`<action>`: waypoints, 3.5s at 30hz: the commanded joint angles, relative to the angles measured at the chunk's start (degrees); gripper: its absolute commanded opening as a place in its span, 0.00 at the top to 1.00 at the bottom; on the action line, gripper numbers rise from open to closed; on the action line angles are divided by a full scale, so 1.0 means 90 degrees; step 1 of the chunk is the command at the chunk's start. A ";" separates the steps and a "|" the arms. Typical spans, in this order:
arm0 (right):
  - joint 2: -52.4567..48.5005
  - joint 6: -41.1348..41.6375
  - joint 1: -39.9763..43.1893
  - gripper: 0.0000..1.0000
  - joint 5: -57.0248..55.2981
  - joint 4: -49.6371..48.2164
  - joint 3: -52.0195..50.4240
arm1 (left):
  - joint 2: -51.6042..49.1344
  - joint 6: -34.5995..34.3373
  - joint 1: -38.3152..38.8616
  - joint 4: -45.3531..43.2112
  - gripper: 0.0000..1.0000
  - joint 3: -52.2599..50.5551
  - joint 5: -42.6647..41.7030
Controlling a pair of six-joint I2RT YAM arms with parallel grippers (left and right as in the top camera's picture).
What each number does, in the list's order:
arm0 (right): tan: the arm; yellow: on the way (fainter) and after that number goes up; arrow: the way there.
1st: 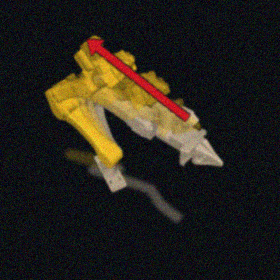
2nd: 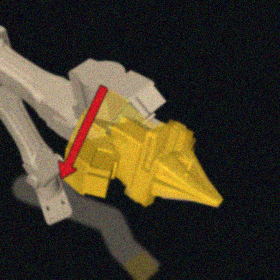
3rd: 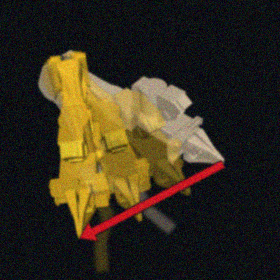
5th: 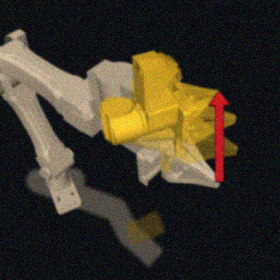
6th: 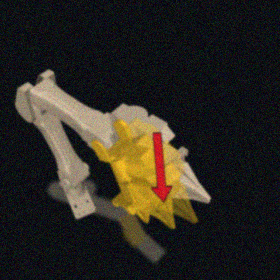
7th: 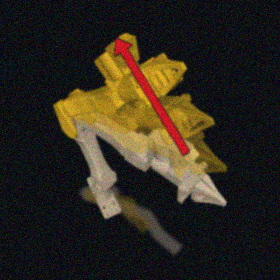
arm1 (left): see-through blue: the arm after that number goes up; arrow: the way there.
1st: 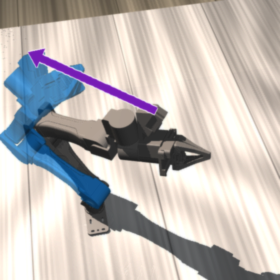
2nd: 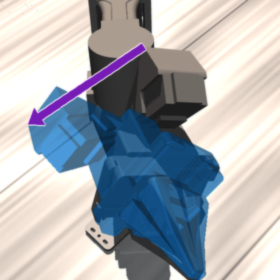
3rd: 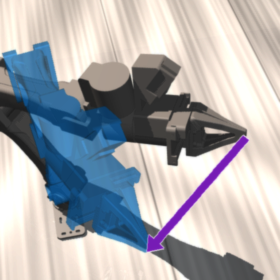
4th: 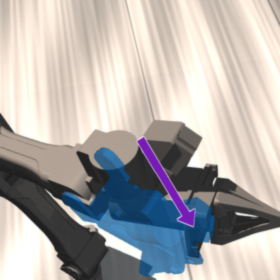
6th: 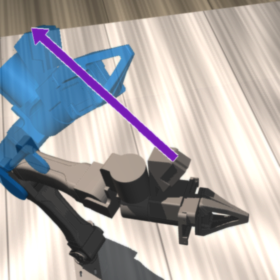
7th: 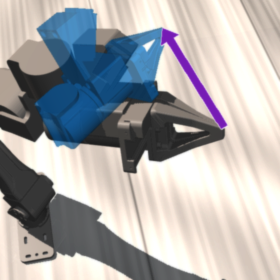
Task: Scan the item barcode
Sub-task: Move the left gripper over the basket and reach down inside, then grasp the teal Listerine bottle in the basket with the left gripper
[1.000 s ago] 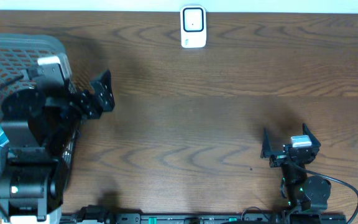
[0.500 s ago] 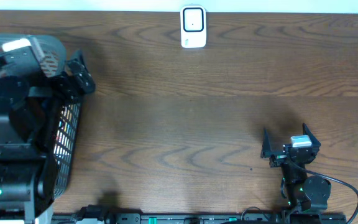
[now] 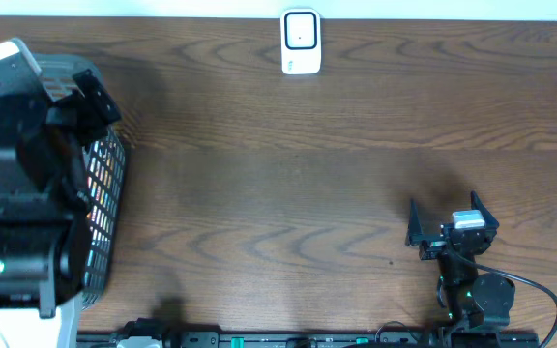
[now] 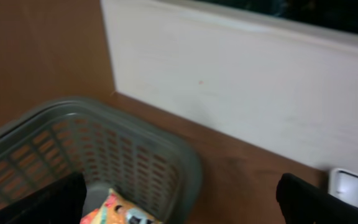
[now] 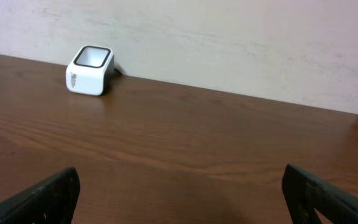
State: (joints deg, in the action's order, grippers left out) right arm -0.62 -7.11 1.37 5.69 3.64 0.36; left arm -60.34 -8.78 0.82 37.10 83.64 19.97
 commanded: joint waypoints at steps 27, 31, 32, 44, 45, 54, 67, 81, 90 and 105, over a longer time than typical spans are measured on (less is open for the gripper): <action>0.0032 -0.0005 -0.0022 0.01 -0.0024 0.0027 -0.0005 | -0.0818 0.0102 -0.2086 0.0192 0.02 0.0114 0.1712; 0.0032 -0.0002 -0.0022 0.01 -0.0024 0.0027 -0.0005 | -0.0947 -0.0386 -0.2489 0.0418 0.02 0.0114 0.1212; 0.0032 -0.0002 -0.0022 0.01 -0.0024 0.0027 -0.0005 | -0.0986 -0.0544 -0.2603 0.0495 0.02 0.0114 0.1105; 0.0032 -0.0002 -0.0022 0.01 -0.0024 0.0027 -0.0005 | -0.1438 -0.1440 -0.3577 0.0882 0.02 0.0114 0.0872; 0.0032 -0.0002 -0.0022 0.01 -0.0024 0.0027 -0.0005 | -0.1520 -0.1605 -0.3662 0.0940 0.02 0.0114 0.0852; 0.0032 -0.0005 -0.0022 0.01 -0.0024 0.0029 -0.0005 | -0.2475 -0.3648 -0.4031 0.2040 0.02 0.0109 0.0804; 0.0032 -0.0005 -0.0022 0.01 -0.0024 0.0027 -0.0005 | -0.3519 -0.4646 -0.4466 0.2846 0.02 0.0109 0.0172; 0.0032 -0.0002 -0.0022 0.01 -0.0024 0.0029 -0.0005 | -0.3990 -0.3929 -0.4573 0.2557 0.02 0.0109 -0.0109; 0.0032 -0.0005 -0.0022 0.01 -0.0024 0.0029 -0.0005 | -0.4056 -0.3932 -0.4573 0.2482 0.02 0.0107 -0.0170; 0.0032 -0.0005 -0.0022 0.01 -0.0024 0.0027 -0.0005 | -0.4605 -0.3519 -0.4573 0.2489 0.11 0.0102 -0.0168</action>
State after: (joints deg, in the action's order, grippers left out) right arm -0.62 -7.11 1.37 5.69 3.64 0.36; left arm -101.51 -42.13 -40.14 59.22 83.74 18.35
